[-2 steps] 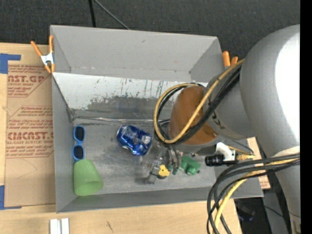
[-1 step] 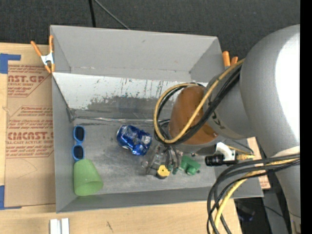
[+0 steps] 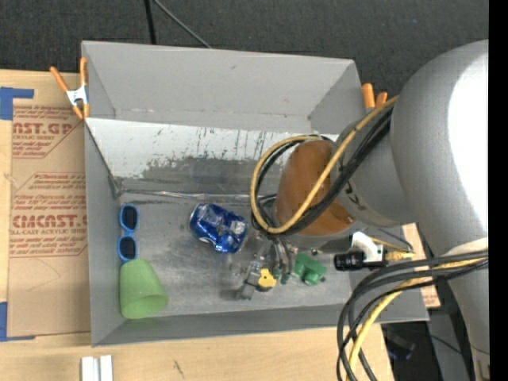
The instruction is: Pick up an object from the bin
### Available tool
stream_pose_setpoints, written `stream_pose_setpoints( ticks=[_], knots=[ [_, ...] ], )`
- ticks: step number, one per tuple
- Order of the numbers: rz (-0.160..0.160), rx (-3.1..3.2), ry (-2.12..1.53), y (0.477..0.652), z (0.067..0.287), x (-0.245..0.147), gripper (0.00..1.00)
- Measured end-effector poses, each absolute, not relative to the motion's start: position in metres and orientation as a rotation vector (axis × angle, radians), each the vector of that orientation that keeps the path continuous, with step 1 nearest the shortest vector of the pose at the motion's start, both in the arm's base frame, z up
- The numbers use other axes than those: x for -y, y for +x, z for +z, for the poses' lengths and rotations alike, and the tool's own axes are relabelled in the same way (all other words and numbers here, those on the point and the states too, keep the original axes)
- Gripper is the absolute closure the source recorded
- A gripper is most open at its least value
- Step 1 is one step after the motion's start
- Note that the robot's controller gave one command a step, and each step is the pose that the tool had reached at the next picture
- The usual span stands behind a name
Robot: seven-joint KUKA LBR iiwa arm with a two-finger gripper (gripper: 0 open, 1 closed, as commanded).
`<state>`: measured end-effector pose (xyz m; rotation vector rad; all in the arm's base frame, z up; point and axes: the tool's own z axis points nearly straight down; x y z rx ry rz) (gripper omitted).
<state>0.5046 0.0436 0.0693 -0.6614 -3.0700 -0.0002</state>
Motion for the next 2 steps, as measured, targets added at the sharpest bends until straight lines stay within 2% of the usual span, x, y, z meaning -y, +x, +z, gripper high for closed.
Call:
stream_pose_setpoints(
  ticks=[1,2],
  knots=[
    [-0.001,3.071,-0.662,0.5049,0.0696,-0.0436,1.00],
    [0.000,3.070,-0.662,0.5046,0.0693,-0.0436,0.00]
  ],
)
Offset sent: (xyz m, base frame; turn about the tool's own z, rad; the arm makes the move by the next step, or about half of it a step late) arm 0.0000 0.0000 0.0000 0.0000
